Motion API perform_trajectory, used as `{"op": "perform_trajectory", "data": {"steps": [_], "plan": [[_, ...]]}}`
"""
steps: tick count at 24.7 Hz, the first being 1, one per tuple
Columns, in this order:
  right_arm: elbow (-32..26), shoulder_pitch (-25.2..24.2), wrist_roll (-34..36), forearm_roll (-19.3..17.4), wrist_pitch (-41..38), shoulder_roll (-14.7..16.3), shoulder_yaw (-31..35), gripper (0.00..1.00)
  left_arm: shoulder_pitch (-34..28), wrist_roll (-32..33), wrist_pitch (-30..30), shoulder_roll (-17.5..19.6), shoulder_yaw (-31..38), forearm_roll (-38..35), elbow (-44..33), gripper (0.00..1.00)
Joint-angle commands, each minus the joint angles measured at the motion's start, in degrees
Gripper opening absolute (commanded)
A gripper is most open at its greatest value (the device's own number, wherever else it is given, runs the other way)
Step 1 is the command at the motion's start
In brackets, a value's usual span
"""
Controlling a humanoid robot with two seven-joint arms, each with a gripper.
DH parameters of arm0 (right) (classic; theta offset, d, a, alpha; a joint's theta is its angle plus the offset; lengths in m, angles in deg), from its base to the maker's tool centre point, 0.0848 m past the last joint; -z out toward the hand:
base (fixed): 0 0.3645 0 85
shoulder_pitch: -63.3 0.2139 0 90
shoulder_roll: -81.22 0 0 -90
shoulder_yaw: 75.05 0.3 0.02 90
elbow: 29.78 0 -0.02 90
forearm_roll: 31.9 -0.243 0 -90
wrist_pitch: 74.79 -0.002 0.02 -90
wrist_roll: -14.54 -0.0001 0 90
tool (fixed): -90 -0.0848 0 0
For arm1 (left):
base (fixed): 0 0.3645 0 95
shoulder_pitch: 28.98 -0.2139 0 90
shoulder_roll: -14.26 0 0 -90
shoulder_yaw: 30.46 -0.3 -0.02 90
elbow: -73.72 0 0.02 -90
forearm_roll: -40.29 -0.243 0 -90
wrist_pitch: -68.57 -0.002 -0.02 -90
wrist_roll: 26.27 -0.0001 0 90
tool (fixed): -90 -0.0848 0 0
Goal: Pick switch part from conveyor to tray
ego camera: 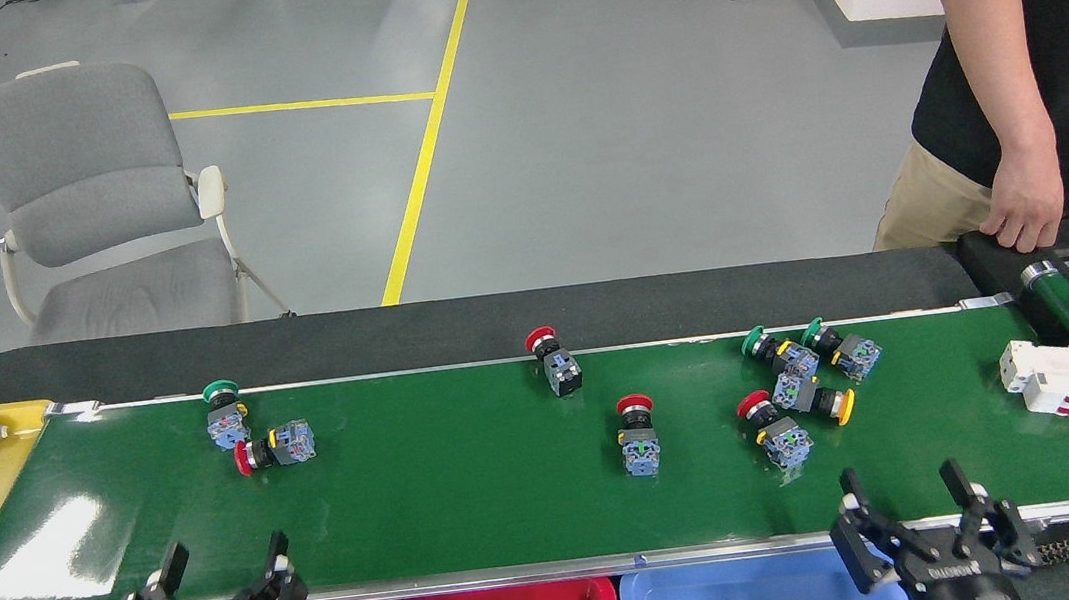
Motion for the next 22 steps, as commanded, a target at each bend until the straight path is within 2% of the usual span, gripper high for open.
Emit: {"op": "perform_trajectory", "data": {"steps": [1,3,5,7,8,9,11,13,14,18,20,22], "plan": [[1.65,2.1,-2.39,1.37,2.15,0.27,-2.55,0.97,4.6,0.23,-0.44,0.36,-0.12,-0.95,4.61,0.98],[5.43,5.0,-4.32,1.45,6.36,0.36,-7.47,0.98,10.4,0.23,-1.05,0.62,-0.03,-1.03,11.99,0.98],[9.04,7.81,-4.41,1.37,10.59,0.36,-10.99,0.98,12.95,0.23,-1.58,0.98,-0.03,-1.03,15.34,0.98],[13.08,11.15,-4.41,1.37,13.75,0.36,-14.85,0.97,14.62,0.14,-2.02,2.91,0.23,-1.03,17.88,0.98],[14.4,12.21,-4.41,1.28,14.89,0.36,-15.99,0.92,15.15,0.05,-2.98,3.87,0.15,-1.03,19.29,0.98],[15.1,13.09,-4.41,1.28,15.68,0.44,-16.88,0.76,15.94,-0.03,-4.65,4.75,-0.03,-1.03,21.05,0.98],[15.37,13.53,-4.41,1.28,15.51,0.71,-17.76,0.35,17.96,-0.21,-7.12,5.81,-0.12,-1.03,24.65,0.98],[15.45,13.53,-4.49,1.1,15.42,1.41,-18.55,0.2,20.34,-0.3,-8.17,6.86,-0.03,-1.03,28.34,0.98],[15.45,13.53,-4.49,1.01,15.42,1.76,-19.07,0.15,21.39,-0.39,-8.7,7.57,-0.03,-0.95,30.18,0.98],[14.84,13.53,-4.14,0.66,13.66,2.03,-20.92,0.03,24.03,-0.47,-10.54,9.24,-0.03,-0.95,35.2,0.98],[13.78,13.18,-4.14,0.66,10.15,2.03,-21.89,0.03,24.91,-0.47,-10.98,9.41,-0.03,-0.95,36.87,0.98],[10.53,12.12,-4.06,0.57,2.41,2.03,-23.82,0.03,25.87,-1.35,-11.6,9.5,-0.03,-0.95,39.42,0.98]]}}
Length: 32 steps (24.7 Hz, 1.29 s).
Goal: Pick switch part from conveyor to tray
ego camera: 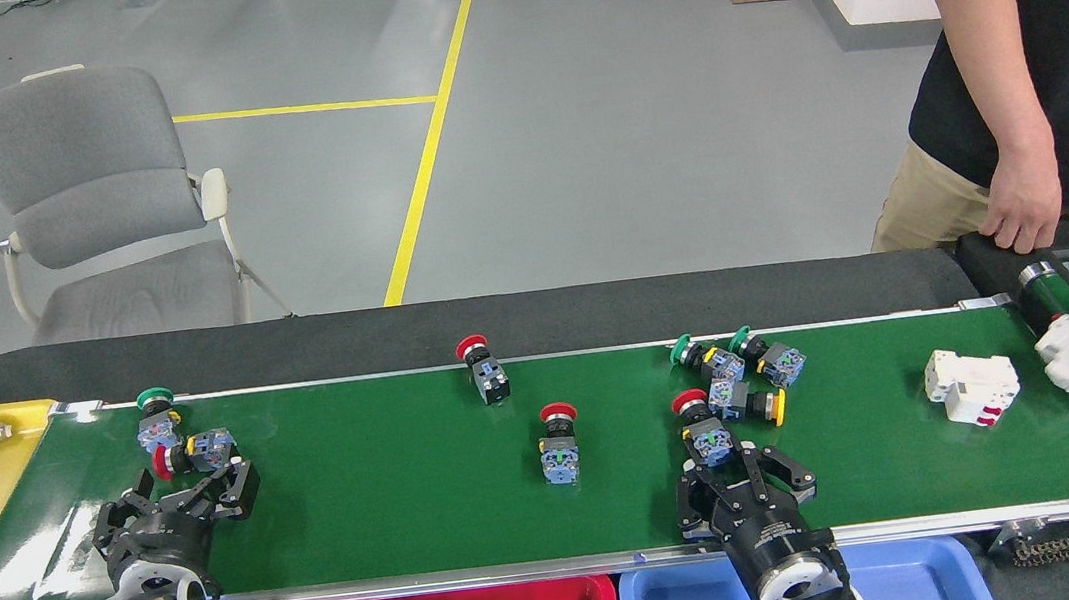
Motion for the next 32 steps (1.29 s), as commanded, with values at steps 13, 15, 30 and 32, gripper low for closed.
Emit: {"op": "perform_trajectory", "data": {"steps": [13,15,30,32], "plan": [[-9.25,-3.02,-1.29,-2.55,-37.89,-1.34,-5.52,1.0,8.67,-13.71,-7.19,1.72,-1.77,0.5,15.61,0.46],[-10.83,-4.34,-1.2,-3.61,-31.12,-1.08,-2.18,1.0,5.33,-16.26,-3.59,1.45,-2.13,0.68,11.04,0.3],[-13.82,-17.0,11.19,-4.14,0.17,-0.37,20.32,1.0,-43.1,-12.48,36.32,-8.13,-19.7,4.99,-50.57,1.0],[-10.83,-13.4,8.64,-3.87,1.14,-0.37,20.15,1.0,-42.84,-12.48,35.26,-8.39,-19.09,5.16,-50.49,1.0]]}}
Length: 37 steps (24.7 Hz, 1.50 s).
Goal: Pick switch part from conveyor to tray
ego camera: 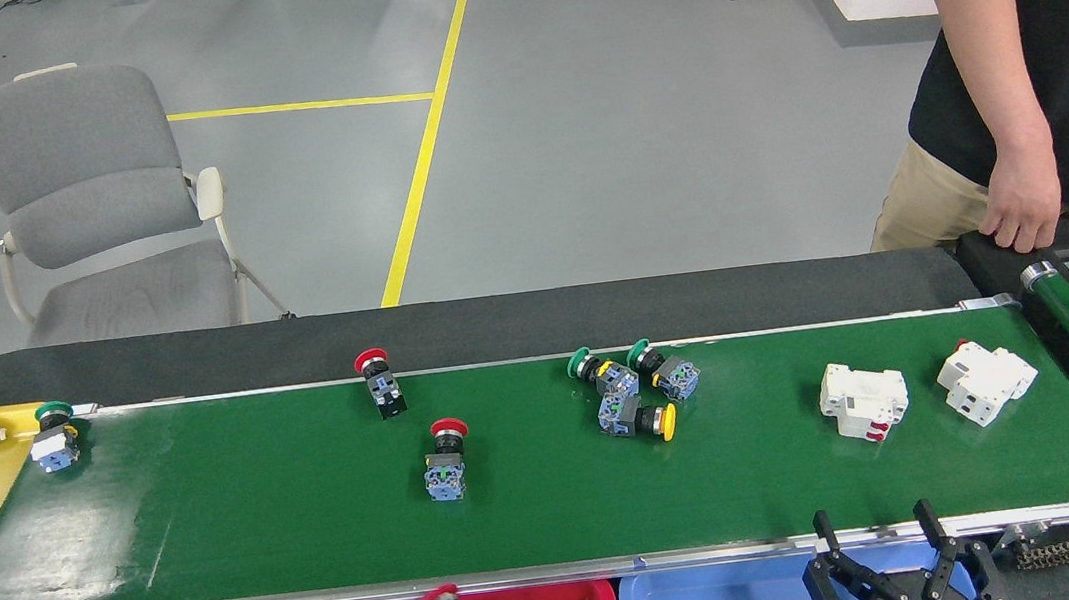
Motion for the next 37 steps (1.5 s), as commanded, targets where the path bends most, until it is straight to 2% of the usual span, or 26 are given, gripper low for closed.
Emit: {"op": "perform_trajectory", "data": {"steps": [1,5,6,8,11,15,16,18,19,20,22,26,28,29,32,35,37], "plan": [[1.92,3.42,-2.73,0.42,1.44,0.42,-0.3,1.0,0.39,0.12,-2.01,-0.09,1.13,0.44,-0.75,1.0],[8.25,9.13,-3.35,2.53,4.78,0.25,-3.2,1.0,0.83,0.04,-3.5,-0.17,8.69,0.35,-0.66,1.0],[9.83,10.63,-3.35,2.53,6.27,0.25,-4.61,1.0,1.09,0.04,-4.91,-0.7,11.51,0.26,-0.4,1.0],[13.96,14.05,-3.43,2.53,9.52,0.34,-7.86,1.0,1.0,0.3,-11.58,-0.61,17.3,0.17,0.74,1.0],[18.8,18.53,-3.52,2.35,13.21,0.34,-10.14,1.0,1.27,2.58,-22.04,0.09,20.73,0.08,2.76,1.0],[24.07,22.93,-3.87,2.0,13.66,0.25,-10.23,1.0,0.65,3.46,-23.8,0.62,21.88,0.44,2.32,1.0],[25.12,23.72,-4.05,2.0,13.66,0.25,-10.23,0.94,0.74,3.55,-23.8,0.62,21.79,0.44,2.41,1.0],[26.01,24.34,-4.49,1.83,13.13,0.34,-10.32,0.67,1.26,3.64,-23.8,0.53,21.17,0.17,2.32,1.0],[26.01,24.43,-4.75,1.83,12.95,0.42,-10.59,0.47,1.62,3.9,-23.71,0.62,20.91,0.0,2.32,1.0],[26.01,24.43,-5.01,1.74,12.95,0.42,-11.11,0.35,2.49,4.78,-23.89,0.62,20.38,-0.18,2.41,1.0],[25.83,24.43,-5.02,1.74,12.95,0.6,-11.81,0.23,7.23,8.47,-23.98,0.53,19.5,-1.14,2.85,1.0],[24.25,24.34,-4.58,1.47,11.55,0.86,-12.26,0.18,14.18,12.69,-23.98,0.35,18.62,-2.11,6.1,1.0],[20.29,23.55,-4.31,1.39,9.88,0.77,-12.26,0.18,16.29,12.87,-24.07,0.53,17.13,-2.2,8.12,1.0],[16.26,22.32,-4.22,1.12,8.12,0.86,-12.26,0.18,17.08,12.87,-24.07,0.62,16.25,-2.55,9.35,1.0],[3.33,15.11,-4.14,-2.39,0.3,2.53,-11.73,0.19,18.67,12.87,-23.98,0.71,15.72,-4.4,12.61,1.0],[-8.18,1.75,-2.82,-8.28,-9.99,9.92,-9.53,0.21,21.22,12.87,-24.15,0.71,15.9,-4.75,16.83,1.0],[-8.18,-5.36,1.48,-11.88,-17.62,14.3,-5.93,0.22,24.11,12.87,-25.03,1.06,16.43,-4.75,21.04,1.0]]}}
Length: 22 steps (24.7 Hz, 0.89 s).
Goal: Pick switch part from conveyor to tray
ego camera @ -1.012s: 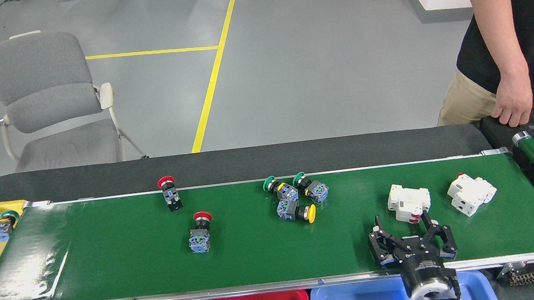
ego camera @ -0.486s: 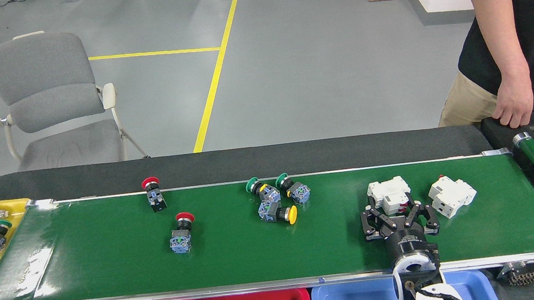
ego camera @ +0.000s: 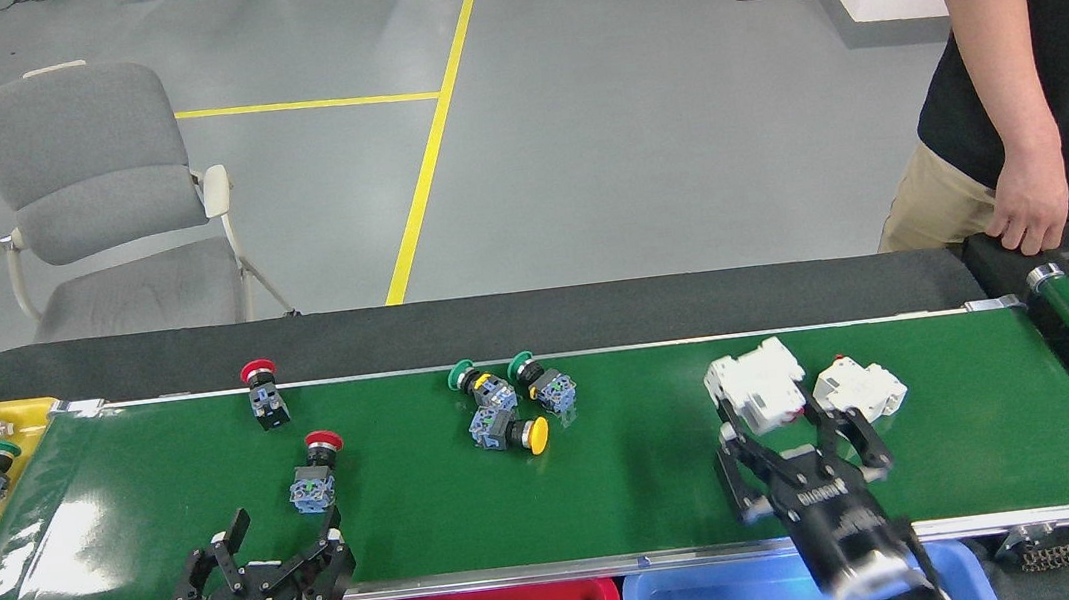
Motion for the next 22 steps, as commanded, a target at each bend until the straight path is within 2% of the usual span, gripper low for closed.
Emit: {"op": "perform_trajectory", "data": {"steps": [1,2,3,4,5,6,7,8,10,12,15,17,19,20,21,22], "plan": [[-1.1,-3.49,4.51,-1.97,-9.6,2.88,3.87,0.23,3.15,-0.15,-1.38,1.33,0.25,-0.1,2.64,1.0],[-0.92,-5.34,5.13,-2.23,-11.98,3.59,5.99,0.27,4.12,-0.15,-1.82,2.03,0.25,-0.1,3.78,1.0],[-0.74,-8.16,5.39,-2.23,-14.61,3.5,8.36,0.43,5.27,-0.15,-2.17,2.91,0.25,-0.1,5.28,1.0],[-0.66,-10.26,5.39,-2.23,-16.11,3.32,10.47,0.77,6.41,-0.24,-2.52,3.7,0.25,-0.1,6.94,0.99],[-0.57,-11.32,5.39,-2.23,-16.28,2.62,11.79,1.0,7.29,-0.32,-3.22,4.32,0.25,-0.1,8.71,0.95],[-0.39,-11.76,5.3,-2.23,-16.11,1.83,12.32,1.0,7.99,-0.5,-3.84,4.85,0.16,-0.01,9.85,0.76],[-0.22,-11.59,5.04,-2.23,-15.93,0.69,12.58,1.0,7.99,-0.59,-3.57,5.2,0.16,0.43,10.38,0.34],[-0.22,-10.97,4.86,-2.23,-14.35,-0.98,12.84,1.0,7.99,-0.68,-3.66,5.29,-0.02,0.34,10.81,0.18],[-0.92,-9.21,4.6,-1.71,-6.1,-5.82,12.93,1.0,7.99,-0.76,-4.01,5.55,0.07,0.43,10.81,0.11],[-1.1,-6.58,2.76,-0.3,-0.9,-8.19,12.67,0.99,7.55,-0.94,-4.01,5.46,0.07,0.6,10.38,0.07],[-1.1,-5.78,0.91,3.92,0.24,-8.98,12.49,0.99,3.86,-5.16,-2.7,5.55,-0.55,1.13,5.54,0.0],[-1.1,-5.7,0.73,4.09,0.42,-8.98,11.26,0.99,-2.91,-5.42,3.19,5.11,-2.04,1.3,-3.6,0.0],[-1.1,-5.17,0.47,4.27,0.85,-8.72,9.5,0.99,-12.84,-5.33,11.02,3.44,-4.24,1.83,-13.97,0.03],[-1.01,-4.2,-0.15,4.53,0.94,-8.72,8.54,0.99,-17.58,-5.33,13.56,1.86,-6.52,1.92,-17.66,0.07],[-0.66,-2.62,-1.2,5.5,0.94,-8.72,7.48,0.99,-21.28,-5.33,14.97,0.63,-8.89,1.92,-20.3,0.18],[-0.04,-0.34,-2.95,6.99,1.21,-9.16,5.99,0.99,-24.26,-5.33,15.15,-0.42,-11.17,1.92,-21.35,0.42]]}}
